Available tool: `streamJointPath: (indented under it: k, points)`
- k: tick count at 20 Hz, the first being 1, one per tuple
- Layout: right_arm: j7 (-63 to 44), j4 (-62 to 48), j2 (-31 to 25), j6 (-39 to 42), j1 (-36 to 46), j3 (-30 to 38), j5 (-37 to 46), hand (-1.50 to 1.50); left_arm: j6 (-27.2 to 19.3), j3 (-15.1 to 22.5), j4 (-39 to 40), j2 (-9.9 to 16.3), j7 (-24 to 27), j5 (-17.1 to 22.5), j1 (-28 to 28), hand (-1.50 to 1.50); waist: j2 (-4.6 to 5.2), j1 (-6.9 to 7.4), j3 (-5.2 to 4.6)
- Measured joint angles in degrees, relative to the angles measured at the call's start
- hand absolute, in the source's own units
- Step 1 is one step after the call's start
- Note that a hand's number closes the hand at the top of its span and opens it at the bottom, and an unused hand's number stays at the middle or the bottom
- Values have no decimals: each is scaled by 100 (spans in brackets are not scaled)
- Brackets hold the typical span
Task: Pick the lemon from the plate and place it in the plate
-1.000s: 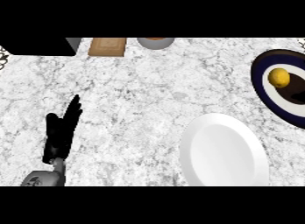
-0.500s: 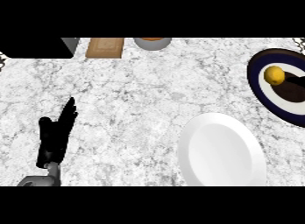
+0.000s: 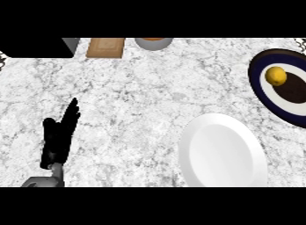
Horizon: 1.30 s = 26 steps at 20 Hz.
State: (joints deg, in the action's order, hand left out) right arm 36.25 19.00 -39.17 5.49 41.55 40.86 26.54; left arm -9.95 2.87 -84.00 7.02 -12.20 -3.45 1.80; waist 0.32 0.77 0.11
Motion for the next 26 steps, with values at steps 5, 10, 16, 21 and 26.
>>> streamJointPath:
  k: [5,10,16,21,26]
  points:
    - [461,-111,27,81,-130,-84,-176,-150,20,40,-55,-36,-16,-77,-59,0,2,18,0]
    - [742,-252,0,9,-217,-186,-278,-150,66,-17,-90,-48,-75,-64,-16,0,7,32,0]
    - [580,-395,-11,-404,-189,-347,-273,-150,65,13,-109,-96,-98,-152,-23,0,11,46,2]
    - [664,-515,-28,-676,-252,-396,-317,-150,211,-156,-28,1,-60,-40,77,0,19,56,3]
    - [673,-645,-114,-866,-330,-414,-366,-150,183,-126,-18,-66,-141,-99,167,0,26,63,6]
